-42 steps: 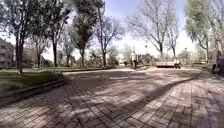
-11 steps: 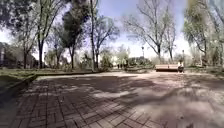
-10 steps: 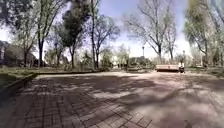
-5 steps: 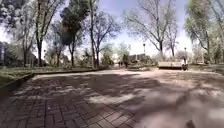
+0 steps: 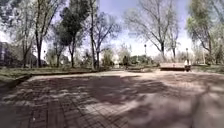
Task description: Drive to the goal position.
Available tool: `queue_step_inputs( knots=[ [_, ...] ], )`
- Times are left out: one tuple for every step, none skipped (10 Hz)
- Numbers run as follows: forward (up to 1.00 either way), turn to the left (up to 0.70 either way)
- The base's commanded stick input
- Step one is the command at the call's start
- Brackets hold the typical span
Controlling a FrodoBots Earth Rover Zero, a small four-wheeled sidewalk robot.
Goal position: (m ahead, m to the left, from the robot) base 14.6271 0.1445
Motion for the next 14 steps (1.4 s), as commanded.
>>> queue_step_inputs(
  knots=[
    [0.7, 0.0],
    [0.7, 0.0],
    [0.7, 0.0],
    [0.7, 0.0],
    [0.7, 0.0],
    [0.7, 0.0],
    [0.7, 0.0],
    [0.7, 0.0],
    [0.7, 0.0],
    [0.7, 0.0],
    [0.7, 0.0],
    [0.7, 0.0],
    [0.7, 0.0],
    [0.7, 0.0]
  ],
)
